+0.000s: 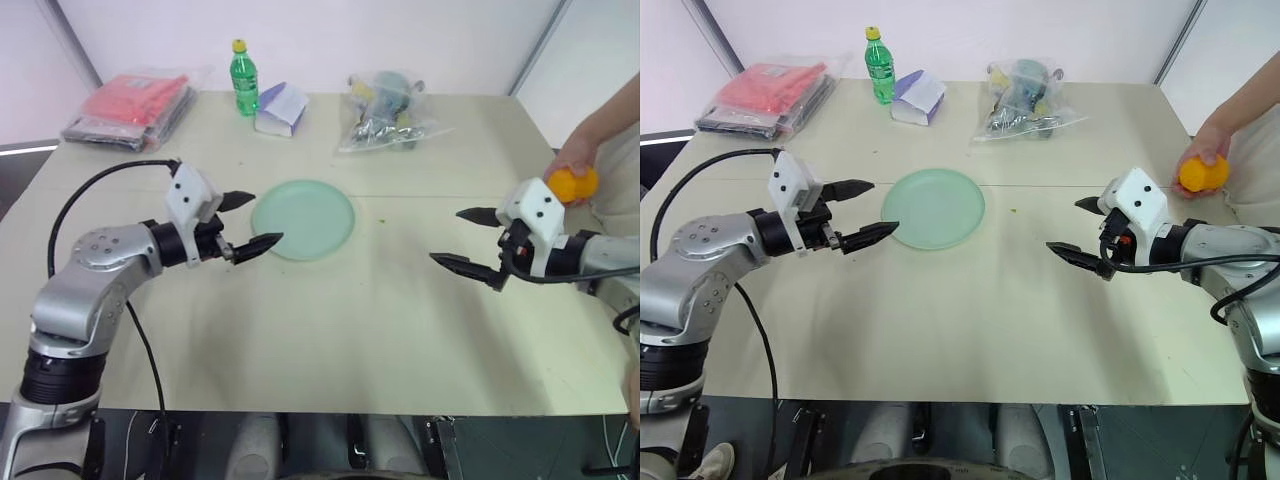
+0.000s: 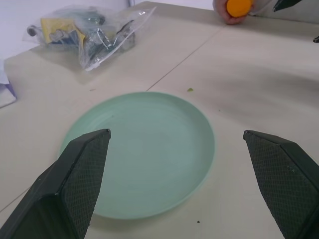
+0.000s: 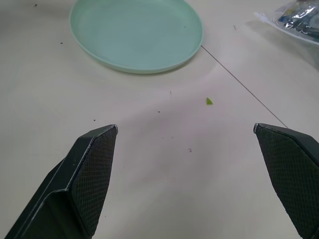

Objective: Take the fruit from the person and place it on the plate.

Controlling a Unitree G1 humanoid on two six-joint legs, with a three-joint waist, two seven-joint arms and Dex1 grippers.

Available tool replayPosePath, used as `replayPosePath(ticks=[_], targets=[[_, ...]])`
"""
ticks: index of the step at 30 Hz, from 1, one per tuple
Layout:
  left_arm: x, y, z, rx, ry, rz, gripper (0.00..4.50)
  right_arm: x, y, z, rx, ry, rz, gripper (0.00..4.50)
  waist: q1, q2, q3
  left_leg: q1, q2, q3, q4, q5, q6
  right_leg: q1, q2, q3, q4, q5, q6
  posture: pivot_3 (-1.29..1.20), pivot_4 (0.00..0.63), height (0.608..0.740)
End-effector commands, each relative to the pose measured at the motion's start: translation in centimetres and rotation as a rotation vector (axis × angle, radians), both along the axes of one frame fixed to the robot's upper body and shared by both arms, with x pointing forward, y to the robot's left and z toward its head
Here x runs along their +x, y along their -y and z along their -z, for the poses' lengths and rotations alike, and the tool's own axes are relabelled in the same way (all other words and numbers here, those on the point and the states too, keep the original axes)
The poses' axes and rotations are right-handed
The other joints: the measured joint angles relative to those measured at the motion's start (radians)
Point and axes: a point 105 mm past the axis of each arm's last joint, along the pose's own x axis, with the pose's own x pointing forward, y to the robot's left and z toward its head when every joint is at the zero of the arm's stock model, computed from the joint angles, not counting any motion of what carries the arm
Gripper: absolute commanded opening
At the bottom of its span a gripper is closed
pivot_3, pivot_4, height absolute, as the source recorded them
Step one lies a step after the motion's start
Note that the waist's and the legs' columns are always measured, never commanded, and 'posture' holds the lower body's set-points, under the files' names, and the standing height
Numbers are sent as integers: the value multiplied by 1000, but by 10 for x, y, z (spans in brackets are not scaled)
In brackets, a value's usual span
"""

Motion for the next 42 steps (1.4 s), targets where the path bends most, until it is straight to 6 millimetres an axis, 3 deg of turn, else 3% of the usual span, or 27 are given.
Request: replayPosePath(ticks=[1, 21, 27, 31, 38, 42], targets=[[-4, 5, -12, 5, 60, 26, 4473, -2, -1, -12, -16, 53, -5, 4500, 0, 0, 0, 0, 0, 0, 0, 0, 0, 0, 0, 0, 0, 0, 0, 0, 150, 731], [-4, 7, -12, 8, 69, 31, 4473, -1, -8, -17, 38, 73, 4, 4500, 0, 0, 0, 0, 0, 0, 0, 0, 0, 0, 0, 0, 0, 0, 0, 0, 150, 731], [-5, 9, -11, 15, 81, 31, 4473, 8, -23, -34, 315, 60, 101, 4500, -1, 0, 0, 0, 0, 0, 0, 0, 0, 0, 0, 0, 0, 0, 0, 0, 150, 731], [-5, 10, -11, 19, 85, 36, 4473, 11, -35, -36, 571, -62, 180, 4500, -1, 0, 0, 0, 0, 0, 0, 0, 0, 0, 0, 0, 1, 0, 0, 0, 150, 731], [-2, 13, -10, 28, 89, 52, 4473, 28, -67, -42, 1176, -334, 357, 4500, -4, 0, 0, 0, 0, 1, 0, 0, 0, -1, -1, 0, 2, 0, 0, 0, 150, 731], [-1, 14, -12, 28, 91, 58, 4473, 26, -80, -53, 1289, -453, 367, 4500, -7, 0, 0, -1, 0, 1, 0, 0, 0, -2, -1, 0, 2, 0, 0, 0, 150, 731]])
